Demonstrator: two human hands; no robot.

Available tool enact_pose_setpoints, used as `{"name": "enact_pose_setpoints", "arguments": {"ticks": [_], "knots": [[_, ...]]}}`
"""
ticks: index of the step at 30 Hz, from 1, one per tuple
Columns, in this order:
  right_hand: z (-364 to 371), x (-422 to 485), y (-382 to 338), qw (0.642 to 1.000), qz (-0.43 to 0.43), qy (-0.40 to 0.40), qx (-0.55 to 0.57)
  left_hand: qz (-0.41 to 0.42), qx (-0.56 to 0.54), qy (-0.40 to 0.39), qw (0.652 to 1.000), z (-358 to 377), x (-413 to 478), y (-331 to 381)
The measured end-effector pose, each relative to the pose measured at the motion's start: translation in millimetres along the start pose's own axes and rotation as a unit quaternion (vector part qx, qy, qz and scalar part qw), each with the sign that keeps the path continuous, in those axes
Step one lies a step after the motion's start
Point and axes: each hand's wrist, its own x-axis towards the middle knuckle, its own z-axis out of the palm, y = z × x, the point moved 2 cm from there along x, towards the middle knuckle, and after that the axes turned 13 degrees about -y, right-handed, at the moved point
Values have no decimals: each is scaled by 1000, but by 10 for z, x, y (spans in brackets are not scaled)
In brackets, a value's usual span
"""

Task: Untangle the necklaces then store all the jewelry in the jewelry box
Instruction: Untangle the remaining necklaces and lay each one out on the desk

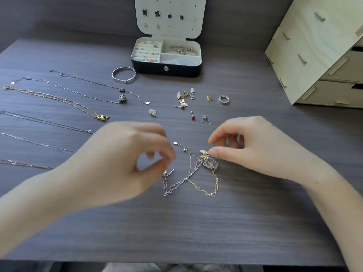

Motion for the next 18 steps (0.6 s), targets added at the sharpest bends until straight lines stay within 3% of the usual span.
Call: {"name": "enact_pose_setpoints", "arguments": {"ticks": [2, 12, 18], "knots": [[35, 18, 9, 1000, 27, -3, -9, -18, -24, 32, 999, 6, 294, 97], [92, -8, -18, 997, 54, -50, -31, -73, -67, -60, 993, 251, 663, 272], [51, -23, -33, 997, 65, -52, -4, -86, -91, -65, 990, 293, 678, 260]]}}
